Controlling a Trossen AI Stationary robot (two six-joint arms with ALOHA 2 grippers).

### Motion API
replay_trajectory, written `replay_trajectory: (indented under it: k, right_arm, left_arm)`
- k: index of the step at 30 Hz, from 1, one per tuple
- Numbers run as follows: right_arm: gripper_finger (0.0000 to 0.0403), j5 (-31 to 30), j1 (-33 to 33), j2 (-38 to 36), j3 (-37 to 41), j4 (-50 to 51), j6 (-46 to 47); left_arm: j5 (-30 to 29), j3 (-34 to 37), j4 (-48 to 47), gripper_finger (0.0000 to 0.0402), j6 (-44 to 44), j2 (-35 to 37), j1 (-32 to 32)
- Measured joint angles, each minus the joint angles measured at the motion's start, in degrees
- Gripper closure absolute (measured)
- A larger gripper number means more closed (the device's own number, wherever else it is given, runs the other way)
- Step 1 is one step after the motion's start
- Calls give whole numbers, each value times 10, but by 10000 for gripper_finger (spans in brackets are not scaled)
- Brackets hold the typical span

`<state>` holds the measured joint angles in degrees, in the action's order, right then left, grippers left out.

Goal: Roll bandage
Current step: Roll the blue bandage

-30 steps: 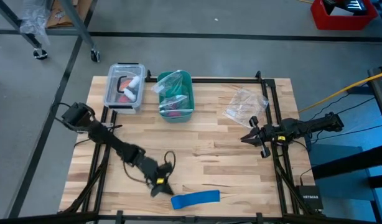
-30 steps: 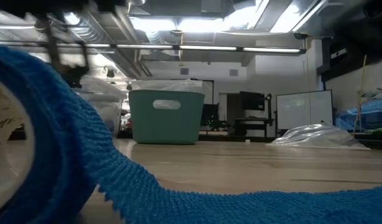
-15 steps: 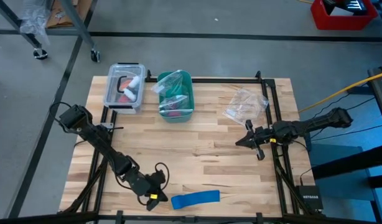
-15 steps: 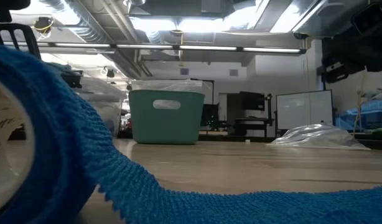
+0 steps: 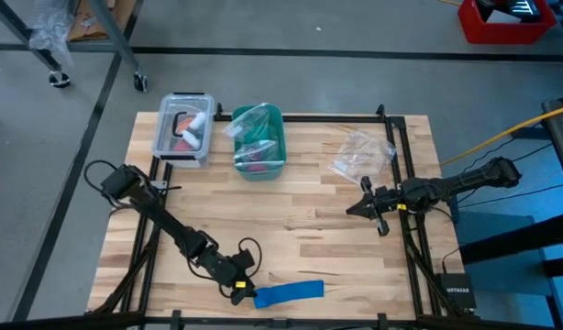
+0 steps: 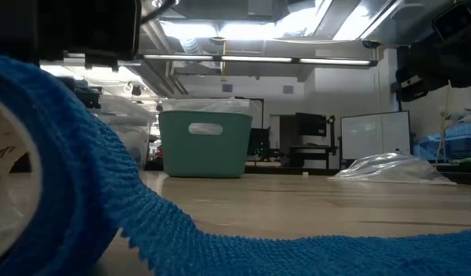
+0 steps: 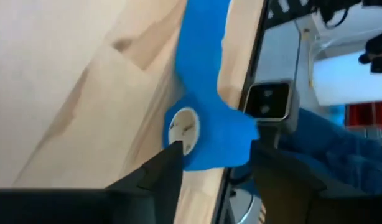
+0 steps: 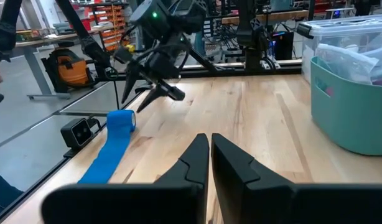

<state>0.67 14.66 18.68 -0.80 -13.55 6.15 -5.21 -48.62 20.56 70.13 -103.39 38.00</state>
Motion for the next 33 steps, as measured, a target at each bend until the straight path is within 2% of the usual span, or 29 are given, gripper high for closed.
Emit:
replay_trajectory:
  k: [5, 21, 25, 33]
  right_arm:
    - [379, 0, 0, 0, 0, 1, 0]
    - [379, -6, 0, 0, 0, 5, -4]
    - [379, -6, 0, 0, 0, 5, -5]
    - [379, -6, 0, 0, 0, 9, -5]
  left_arm:
    - [1, 0, 0, 202, -8, -4, -6]
    - [7, 0, 31, 210, -27, -11, -6]
    - [25, 0, 36, 210, -21, -27, -6]
    - [37, 0, 150, 210, -15, -72, -7]
